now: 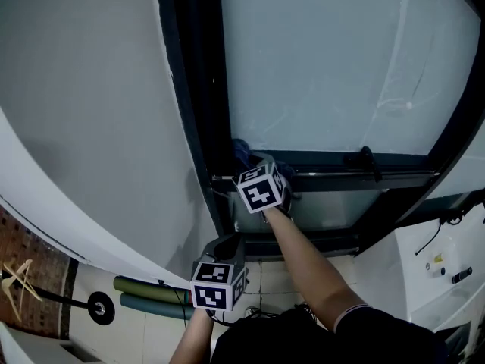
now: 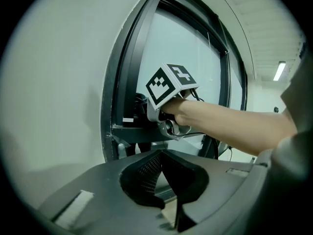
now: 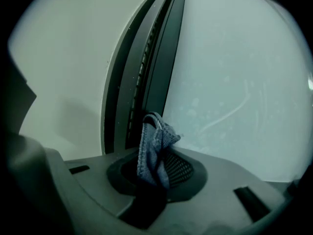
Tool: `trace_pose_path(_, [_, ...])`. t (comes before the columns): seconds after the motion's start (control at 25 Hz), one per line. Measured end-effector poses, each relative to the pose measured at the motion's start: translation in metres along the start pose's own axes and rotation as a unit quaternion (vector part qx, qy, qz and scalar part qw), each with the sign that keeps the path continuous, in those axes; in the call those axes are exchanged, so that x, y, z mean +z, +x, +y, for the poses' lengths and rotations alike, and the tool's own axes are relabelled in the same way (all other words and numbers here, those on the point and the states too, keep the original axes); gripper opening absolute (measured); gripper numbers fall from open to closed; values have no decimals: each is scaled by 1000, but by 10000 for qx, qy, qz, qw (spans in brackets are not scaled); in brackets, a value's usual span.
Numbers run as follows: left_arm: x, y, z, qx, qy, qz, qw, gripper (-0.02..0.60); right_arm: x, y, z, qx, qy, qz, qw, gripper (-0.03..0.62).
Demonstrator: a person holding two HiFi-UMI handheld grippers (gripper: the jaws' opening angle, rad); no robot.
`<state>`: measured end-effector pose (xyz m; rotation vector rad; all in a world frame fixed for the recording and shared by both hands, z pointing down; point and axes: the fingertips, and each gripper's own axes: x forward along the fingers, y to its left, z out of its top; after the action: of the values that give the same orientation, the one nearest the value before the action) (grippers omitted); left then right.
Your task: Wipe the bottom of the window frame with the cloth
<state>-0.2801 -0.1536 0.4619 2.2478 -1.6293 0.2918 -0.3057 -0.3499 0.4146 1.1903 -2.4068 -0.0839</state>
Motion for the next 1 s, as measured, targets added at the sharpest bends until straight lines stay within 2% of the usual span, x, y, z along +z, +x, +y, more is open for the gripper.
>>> trace_pose_path(0.24, [1, 2, -11, -110, 58, 16, 9999, 8, 1, -5, -4, -91, -331, -137, 9993, 87])
trace_pose_path(0.4, [-1, 6, -16, -163, 119, 44, 9998, 8, -12, -16, -30, -325, -250, -114, 9991, 87])
trace_pose_path(0.64, [-1, 23, -37, -434, 222, 130, 9987, 8, -40, -41, -94, -857, 58, 9, 9963, 87])
trace_pose_path(1.0, [7, 52, -82, -802, 410, 175, 9958, 8, -84, -85, -194, -1631, 338, 169, 9859, 87])
